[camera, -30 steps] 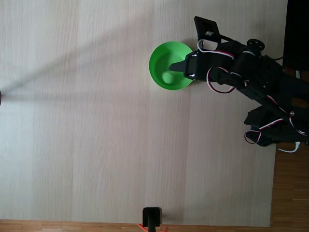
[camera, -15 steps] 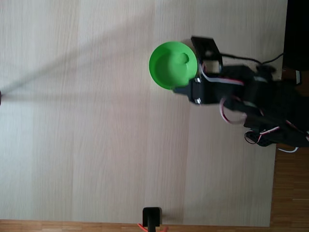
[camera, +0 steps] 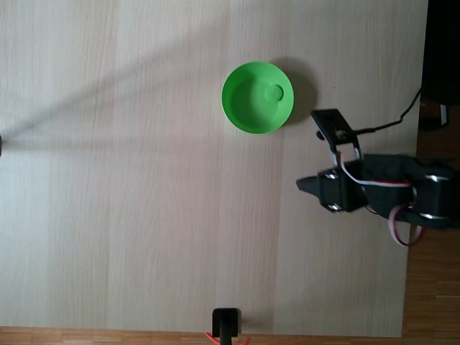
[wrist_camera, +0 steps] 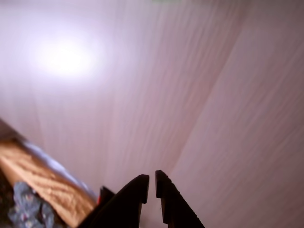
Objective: Grasp a green pompom and put it in the green bowl.
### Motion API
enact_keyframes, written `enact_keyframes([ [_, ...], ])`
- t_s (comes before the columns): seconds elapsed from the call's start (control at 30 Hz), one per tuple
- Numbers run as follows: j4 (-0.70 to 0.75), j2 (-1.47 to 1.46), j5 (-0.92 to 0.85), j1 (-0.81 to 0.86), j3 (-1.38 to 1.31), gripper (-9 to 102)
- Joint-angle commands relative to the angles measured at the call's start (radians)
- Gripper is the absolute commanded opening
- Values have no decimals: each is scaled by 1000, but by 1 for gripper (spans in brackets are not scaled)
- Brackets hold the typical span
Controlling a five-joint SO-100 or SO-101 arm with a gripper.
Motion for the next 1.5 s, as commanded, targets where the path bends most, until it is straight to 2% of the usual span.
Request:
enact_keyframes([
  [0.0,-14,153,6,-37,66,0],
  [0.27,-14,437,6,-52,304,0],
  [0.43,-15,540,-6,-46,347,0],
  [0.6,-21,578,3,-52,373,0],
  [0.97,-232,626,8,-40,663,0],
  [1.23,-219,767,109,-38,726,0],
  [1.47,-224,813,83,-38,802,0],
])
